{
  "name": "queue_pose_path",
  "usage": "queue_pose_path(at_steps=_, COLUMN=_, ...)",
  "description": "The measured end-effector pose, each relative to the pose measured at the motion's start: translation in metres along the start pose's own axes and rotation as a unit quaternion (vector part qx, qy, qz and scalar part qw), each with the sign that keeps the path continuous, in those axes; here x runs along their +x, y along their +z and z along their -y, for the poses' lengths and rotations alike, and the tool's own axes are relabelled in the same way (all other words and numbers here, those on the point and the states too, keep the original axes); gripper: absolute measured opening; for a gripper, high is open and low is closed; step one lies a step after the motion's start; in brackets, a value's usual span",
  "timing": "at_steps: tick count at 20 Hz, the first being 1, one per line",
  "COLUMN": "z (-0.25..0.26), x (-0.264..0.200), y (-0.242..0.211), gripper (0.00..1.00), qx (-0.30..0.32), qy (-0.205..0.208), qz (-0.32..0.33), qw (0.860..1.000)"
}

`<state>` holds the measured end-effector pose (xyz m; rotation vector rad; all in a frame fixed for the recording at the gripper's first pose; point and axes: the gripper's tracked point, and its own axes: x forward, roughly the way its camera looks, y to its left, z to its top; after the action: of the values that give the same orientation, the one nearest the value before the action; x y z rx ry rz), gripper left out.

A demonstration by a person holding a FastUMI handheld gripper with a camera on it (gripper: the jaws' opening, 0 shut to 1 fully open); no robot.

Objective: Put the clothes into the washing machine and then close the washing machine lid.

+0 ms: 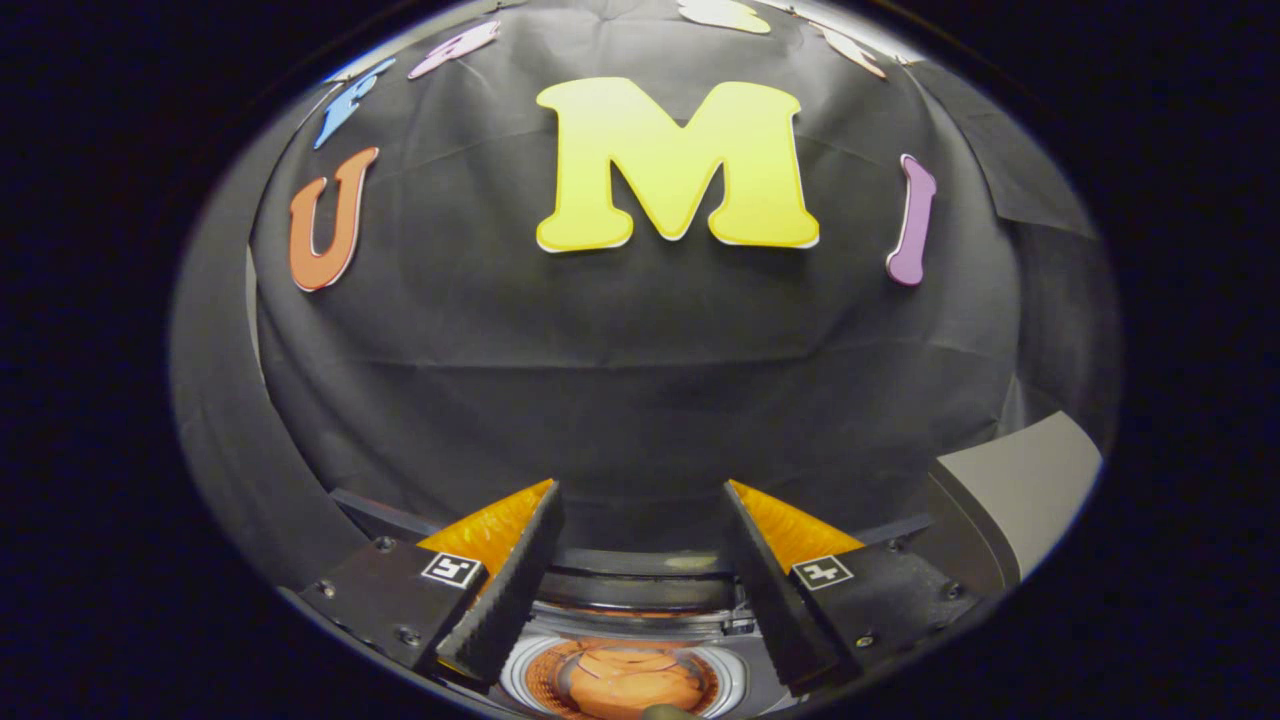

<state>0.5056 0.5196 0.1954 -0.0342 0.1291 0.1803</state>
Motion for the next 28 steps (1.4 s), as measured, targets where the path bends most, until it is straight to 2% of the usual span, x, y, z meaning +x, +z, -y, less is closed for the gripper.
queue_pose_path(at_steps=9, z=-0.004, x=-0.042, y=-0.027, gripper=0.98, qx=-0.008, qy=0.008, qz=-0.006, qw=1.0)
queue_pose_path(at_steps=21, z=-0.008, x=-0.067, y=-0.054, gripper=0.98, qx=-0.018, qy=0.011, qz=-0.016, qw=1.0)
queue_pose_path(at_steps=26, z=-0.012, x=-0.079, y=-0.079, gripper=0.97, qx=-0.028, qy=0.026, qz=-0.037, qw=0.999)
queue_pose_path(at_steps=28, z=-0.013, x=-0.078, y=-0.105, gripper=0.98, qx=-0.049, qy=0.034, qz=-0.068, qw=0.996)
